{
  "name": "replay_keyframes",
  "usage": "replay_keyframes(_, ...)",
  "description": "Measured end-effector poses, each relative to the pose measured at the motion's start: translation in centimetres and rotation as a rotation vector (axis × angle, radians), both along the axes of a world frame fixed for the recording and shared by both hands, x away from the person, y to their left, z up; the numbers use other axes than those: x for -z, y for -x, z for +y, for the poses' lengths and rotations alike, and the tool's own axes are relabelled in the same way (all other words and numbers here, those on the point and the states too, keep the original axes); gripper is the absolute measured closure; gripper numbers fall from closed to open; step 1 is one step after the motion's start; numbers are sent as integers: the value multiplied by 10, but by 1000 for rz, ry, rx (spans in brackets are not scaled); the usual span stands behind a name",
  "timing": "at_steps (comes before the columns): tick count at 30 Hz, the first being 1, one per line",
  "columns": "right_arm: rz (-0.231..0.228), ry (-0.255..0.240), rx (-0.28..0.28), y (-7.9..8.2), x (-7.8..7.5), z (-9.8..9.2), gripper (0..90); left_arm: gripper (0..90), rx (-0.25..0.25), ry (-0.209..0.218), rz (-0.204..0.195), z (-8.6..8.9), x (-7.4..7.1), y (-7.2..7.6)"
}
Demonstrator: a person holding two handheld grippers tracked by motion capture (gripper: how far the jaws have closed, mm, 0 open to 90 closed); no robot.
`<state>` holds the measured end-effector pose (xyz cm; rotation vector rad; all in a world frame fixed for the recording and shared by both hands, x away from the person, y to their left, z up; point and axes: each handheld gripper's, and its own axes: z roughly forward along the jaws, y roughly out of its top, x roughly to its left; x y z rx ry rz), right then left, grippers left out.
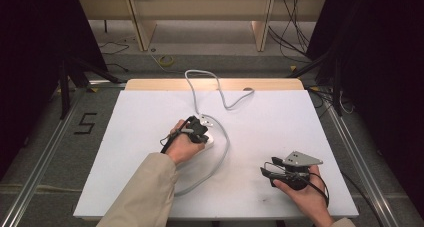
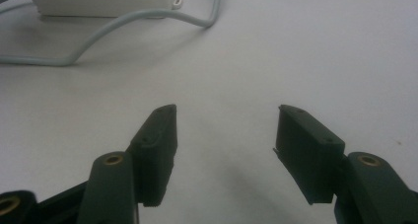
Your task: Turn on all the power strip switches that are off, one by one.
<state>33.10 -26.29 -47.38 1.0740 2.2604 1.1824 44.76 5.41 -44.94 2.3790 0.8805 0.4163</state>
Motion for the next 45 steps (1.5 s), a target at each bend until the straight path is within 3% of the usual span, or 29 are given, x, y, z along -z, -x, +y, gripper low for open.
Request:
replay_keyframes(10,2,3,-3,0,0,0,421,898,-11,-12,15,0,0,1)
replay_keyframes(14,2,4,-4,0,0,0,421,898,-20,7,24,0,0,1)
replay_keyframes(20,0,4,-6,-1,0,0,422,898,-16,2,29,0,0,0)
replay_keyframes(27,-2,4,-8,-1,0,1,422,898,-12,24,15,-1,1,-2)
replay_keyframes(30,1,4,-8,-1,0,0,422,898,-10,6,9,-4,0,-1)
replay_keyframes(36,0,3,-7,-1,0,0,422,898,-16,14,14,-3,0,-2)
replay_keyframes(39,0,3,-8,-1,0,0,422,898,-16,-35,-14,-3,0,-3)
replay_keyframes(42,0,3,-9,-1,0,0,422,898,4,-18,14,-1,-1,-3)
replay_keyframes(45,1,3,-8,-1,0,1,421,898,-1,-22,8,-2,-1,-3)
